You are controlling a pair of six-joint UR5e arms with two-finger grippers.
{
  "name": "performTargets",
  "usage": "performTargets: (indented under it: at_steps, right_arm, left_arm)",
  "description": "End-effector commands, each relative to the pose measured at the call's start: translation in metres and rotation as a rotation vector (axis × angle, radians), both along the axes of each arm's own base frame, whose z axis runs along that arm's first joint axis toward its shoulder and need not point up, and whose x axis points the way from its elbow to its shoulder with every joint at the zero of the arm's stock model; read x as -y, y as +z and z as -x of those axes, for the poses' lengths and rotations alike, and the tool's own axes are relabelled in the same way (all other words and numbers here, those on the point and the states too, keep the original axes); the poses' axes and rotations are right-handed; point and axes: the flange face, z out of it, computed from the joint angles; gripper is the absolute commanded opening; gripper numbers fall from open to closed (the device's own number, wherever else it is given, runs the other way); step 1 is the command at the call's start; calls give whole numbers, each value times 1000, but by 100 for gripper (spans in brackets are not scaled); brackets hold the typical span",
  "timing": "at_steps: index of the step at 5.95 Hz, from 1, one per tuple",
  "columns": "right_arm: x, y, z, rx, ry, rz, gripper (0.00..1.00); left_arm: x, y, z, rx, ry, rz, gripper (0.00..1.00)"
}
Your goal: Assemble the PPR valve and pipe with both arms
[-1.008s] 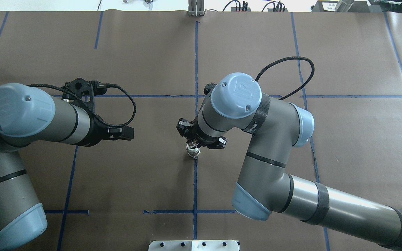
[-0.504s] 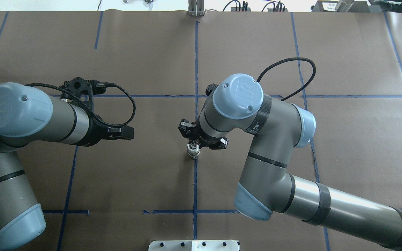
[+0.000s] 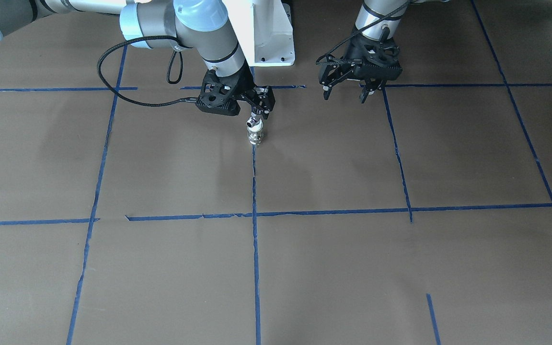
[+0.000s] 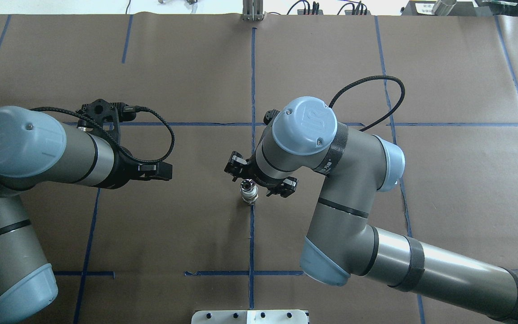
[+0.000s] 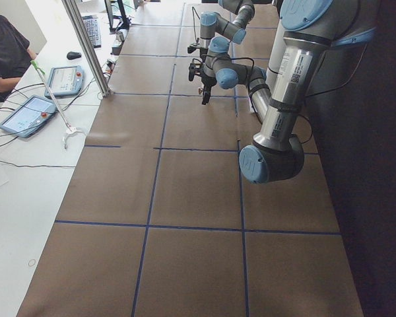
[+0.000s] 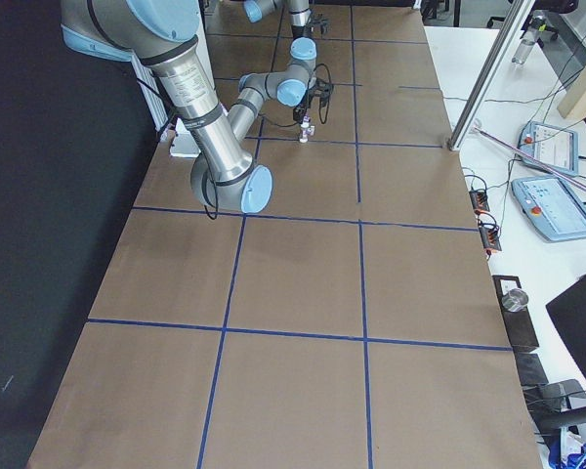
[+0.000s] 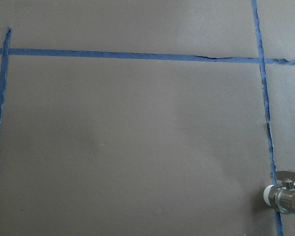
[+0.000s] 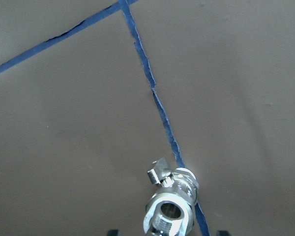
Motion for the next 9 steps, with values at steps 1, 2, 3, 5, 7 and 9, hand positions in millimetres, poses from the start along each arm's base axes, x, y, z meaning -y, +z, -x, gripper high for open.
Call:
performTargets:
  at_steps: [1, 2, 3, 5, 7, 9]
  right_arm:
    - [-1, -5, -6, 14, 4, -8, 99]
    - [4, 1, -55, 46, 38, -30, 100]
    - [-7, 40, -116, 42, 67, -30, 100]
    - [-10, 132, -242, -51, 8, -122, 100]
    - [31, 231, -367, -133, -116, -259, 100]
    - [45, 337, -477, -211, -199, -351, 100]
  left_arm:
    - [4, 1, 5, 2, -8, -2, 92]
    - [11, 25, 19, 37, -22, 24, 92]
    - [13, 48, 32, 77, -6, 28, 92]
    - [31, 110, 84, 174, 129, -26, 95]
    - [76, 175, 196, 115, 298, -63, 99]
    - [123, 233, 316, 128, 251, -127, 100]
